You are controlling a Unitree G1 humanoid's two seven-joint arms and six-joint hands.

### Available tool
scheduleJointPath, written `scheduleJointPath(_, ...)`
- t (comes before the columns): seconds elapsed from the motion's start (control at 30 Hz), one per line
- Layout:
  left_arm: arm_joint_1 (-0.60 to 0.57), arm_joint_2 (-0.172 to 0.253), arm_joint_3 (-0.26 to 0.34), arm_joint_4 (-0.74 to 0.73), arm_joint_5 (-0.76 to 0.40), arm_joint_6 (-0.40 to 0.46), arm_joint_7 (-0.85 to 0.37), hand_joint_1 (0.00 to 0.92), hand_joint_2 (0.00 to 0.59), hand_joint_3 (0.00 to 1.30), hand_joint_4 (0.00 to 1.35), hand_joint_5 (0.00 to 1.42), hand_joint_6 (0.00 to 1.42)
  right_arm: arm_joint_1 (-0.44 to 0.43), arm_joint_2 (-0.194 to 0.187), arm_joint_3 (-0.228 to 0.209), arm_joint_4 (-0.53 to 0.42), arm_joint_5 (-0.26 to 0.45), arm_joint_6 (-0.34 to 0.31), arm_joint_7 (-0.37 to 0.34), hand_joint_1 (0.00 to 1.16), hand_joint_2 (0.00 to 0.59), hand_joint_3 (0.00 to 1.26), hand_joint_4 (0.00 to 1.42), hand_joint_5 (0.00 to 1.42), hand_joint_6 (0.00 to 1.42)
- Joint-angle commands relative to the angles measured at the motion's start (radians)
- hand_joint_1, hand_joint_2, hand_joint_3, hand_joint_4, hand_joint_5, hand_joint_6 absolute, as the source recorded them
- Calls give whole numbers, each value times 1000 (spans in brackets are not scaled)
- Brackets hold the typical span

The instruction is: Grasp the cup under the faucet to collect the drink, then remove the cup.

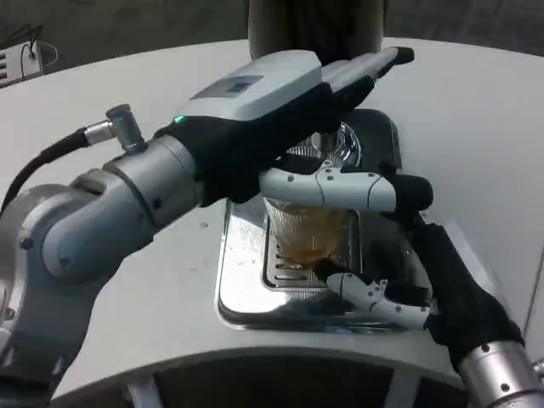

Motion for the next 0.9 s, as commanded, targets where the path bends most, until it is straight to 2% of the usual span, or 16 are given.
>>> scheduleJointPath(0.03, 4, 24, -13, 7, 7, 9, -40, 0, 0, 9, 0, 0, 105, -25, 8, 9, 30, -7, 6, -15, 757, 229, 0, 22, 97, 79)
scheduleJointPath(0.63, -17, 28, 3, 5, 0, 7, -40, 0, 0, 10, 0, 0, 105, -107, 23, 22, 97, 7, 23, -27, 753, 232, 0, 22, 97, 66)
scheduleJointPath(0.9, 19, -8, 73, -3, -43, -24, 36, 0, 6, 17, 0, 1, 140, -117, 25, 22, 118, 9, 13, -31, 742, 234, 0, 22, 97, 66)
